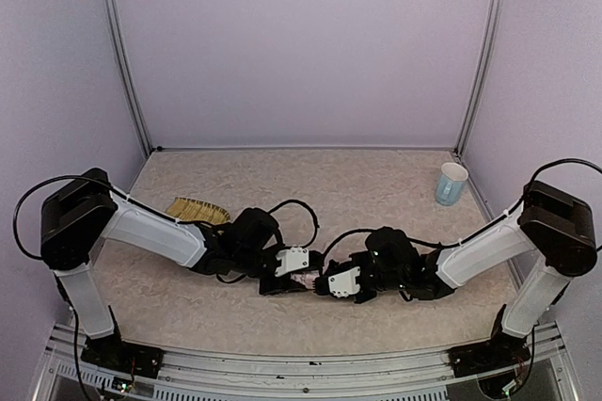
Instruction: Put away the umbrella
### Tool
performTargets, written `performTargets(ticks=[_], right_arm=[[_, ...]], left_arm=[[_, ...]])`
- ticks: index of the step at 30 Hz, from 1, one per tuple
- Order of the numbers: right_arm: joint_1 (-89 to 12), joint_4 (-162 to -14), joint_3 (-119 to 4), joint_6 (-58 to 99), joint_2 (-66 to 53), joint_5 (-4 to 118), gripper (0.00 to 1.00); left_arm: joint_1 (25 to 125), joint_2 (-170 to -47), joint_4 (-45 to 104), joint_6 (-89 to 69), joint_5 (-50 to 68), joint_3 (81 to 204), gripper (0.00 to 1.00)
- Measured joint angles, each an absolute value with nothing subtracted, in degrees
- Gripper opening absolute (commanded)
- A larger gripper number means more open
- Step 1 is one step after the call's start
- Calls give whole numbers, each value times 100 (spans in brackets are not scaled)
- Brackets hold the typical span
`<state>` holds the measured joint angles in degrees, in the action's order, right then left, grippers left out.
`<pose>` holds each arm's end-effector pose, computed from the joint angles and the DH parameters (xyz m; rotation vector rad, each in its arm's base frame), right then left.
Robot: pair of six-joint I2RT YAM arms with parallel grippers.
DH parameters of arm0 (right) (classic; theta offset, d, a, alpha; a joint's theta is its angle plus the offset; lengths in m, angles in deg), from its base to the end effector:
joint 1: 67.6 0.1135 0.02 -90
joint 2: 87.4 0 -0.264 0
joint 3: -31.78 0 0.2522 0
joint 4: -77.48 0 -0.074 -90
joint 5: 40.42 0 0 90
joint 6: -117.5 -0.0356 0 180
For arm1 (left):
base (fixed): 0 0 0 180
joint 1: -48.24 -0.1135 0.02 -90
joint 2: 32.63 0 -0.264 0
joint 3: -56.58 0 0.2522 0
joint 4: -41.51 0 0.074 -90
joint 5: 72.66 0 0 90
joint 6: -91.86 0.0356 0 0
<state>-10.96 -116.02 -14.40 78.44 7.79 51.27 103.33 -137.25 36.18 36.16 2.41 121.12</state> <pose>0.1633 0.2499 0.1224 -1.7781 1.2812 0.0884 0.1960 -0.2969 0.1294 1.7636 1.6008 -0.4825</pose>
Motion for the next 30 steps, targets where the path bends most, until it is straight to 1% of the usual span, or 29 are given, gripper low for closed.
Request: performTargets(ticks=[1,2,3,6,8,16,21,27,30], right_arm=[[-1096,-11596,-1440,7890,779,5127,0],[-1096,-11585,-1440,7925,779,5127,0],[-1096,-11581,-1440,7962,777,5127,0],[-1096,-11559,-1440,8034,762,5123,0],[-1096,-11557,-1440,8049,760,5125,0],[-1111,-11509,-1438,8089,729,5145,0],[-1137,-11458,-1438,8084,688,5184,0],[-1209,-11380,-1438,8082,633,5267,0],[-1231,-11375,-1438,8082,633,5304,0]], left_arm=[[10320,-13681,3655,3581,201,12051,55],[10294,-13620,3703,3537,162,11962,72],[10257,-13541,3786,3502,114,11833,80],[10141,-13301,4085,3402,66,11323,81],[10121,-13283,4249,3382,158,11164,80],[10217,-13600,5045,3212,728,11162,80],[10248,-13758,5572,3199,721,11098,83],[10296,-13758,6682,3188,617,10497,85],[10300,-13803,7095,3192,597,10423,85]])
